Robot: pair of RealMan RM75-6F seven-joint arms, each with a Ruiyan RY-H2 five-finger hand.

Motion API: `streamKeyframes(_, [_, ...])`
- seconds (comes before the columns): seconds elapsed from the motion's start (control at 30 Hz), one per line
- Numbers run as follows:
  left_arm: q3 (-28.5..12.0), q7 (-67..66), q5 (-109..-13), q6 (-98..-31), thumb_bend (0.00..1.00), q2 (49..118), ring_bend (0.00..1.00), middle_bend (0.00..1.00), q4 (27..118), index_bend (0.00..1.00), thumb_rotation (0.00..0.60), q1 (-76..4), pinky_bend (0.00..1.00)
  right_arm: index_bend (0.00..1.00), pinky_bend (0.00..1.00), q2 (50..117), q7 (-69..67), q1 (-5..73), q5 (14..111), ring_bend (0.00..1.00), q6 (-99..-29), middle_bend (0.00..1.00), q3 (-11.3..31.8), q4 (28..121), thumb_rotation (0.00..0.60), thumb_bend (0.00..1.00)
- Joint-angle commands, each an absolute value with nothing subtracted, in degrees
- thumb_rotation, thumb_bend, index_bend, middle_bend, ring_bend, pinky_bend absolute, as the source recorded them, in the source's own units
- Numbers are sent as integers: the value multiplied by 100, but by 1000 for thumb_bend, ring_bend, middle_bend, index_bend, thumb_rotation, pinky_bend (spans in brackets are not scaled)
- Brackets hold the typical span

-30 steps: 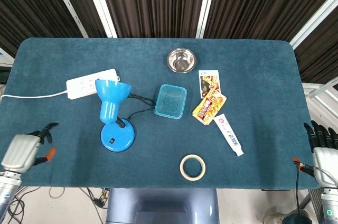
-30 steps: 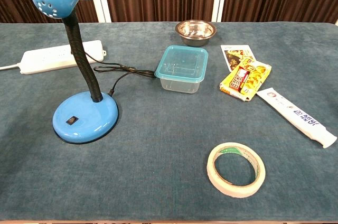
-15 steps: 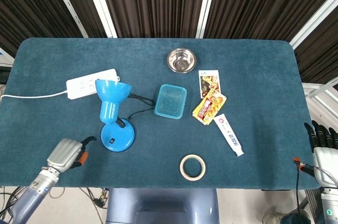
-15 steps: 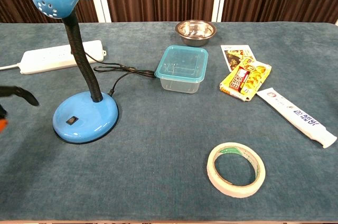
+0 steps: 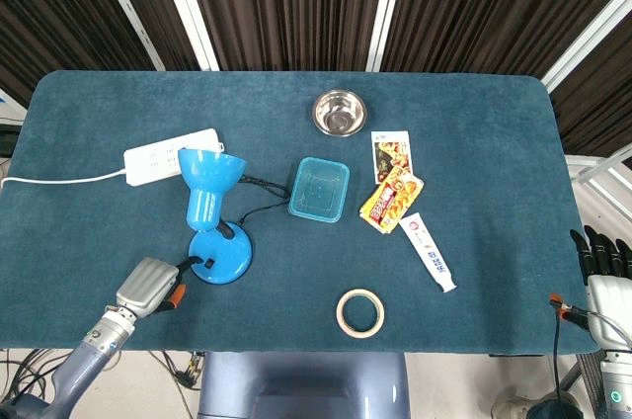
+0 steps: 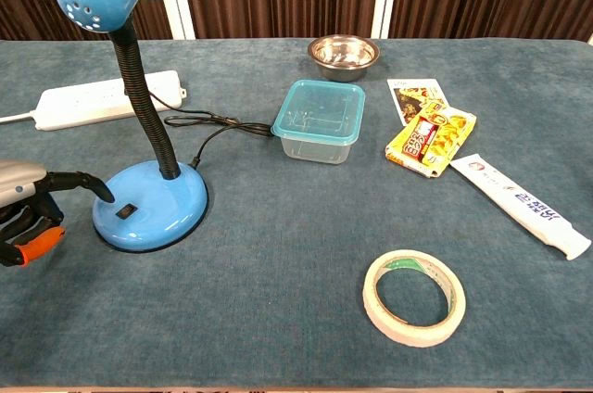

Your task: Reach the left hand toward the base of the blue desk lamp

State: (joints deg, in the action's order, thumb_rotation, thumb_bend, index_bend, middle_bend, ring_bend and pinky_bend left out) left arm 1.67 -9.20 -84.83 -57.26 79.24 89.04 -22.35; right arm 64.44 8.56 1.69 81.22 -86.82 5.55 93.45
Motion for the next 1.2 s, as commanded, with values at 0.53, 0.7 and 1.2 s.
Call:
streamKeyframes(0.53, [203, -1184, -8293, -5544, 578, 8105, 747, 780, 8817, 202, 600, -2454, 876, 28, 0, 6438, 885, 169, 8080, 49, -8668, 46, 564, 9369, 600, 262])
streamKeyframes(0.7, [225, -1215, -8226, -5478, 578, 8133, 747, 781, 8779, 202, 600, -2489, 876, 28, 0, 6436, 881, 170, 8076, 49, -8666, 46, 568, 9371, 600, 263])
streamKeyframes(1.2, [-278, -1831, -8463, -7594, 252, 7877, 246, 321, 8913, 199, 600, -1884, 326, 28, 0, 6441, 899, 172, 8090, 49, -8660, 46, 554, 9370, 600, 263])
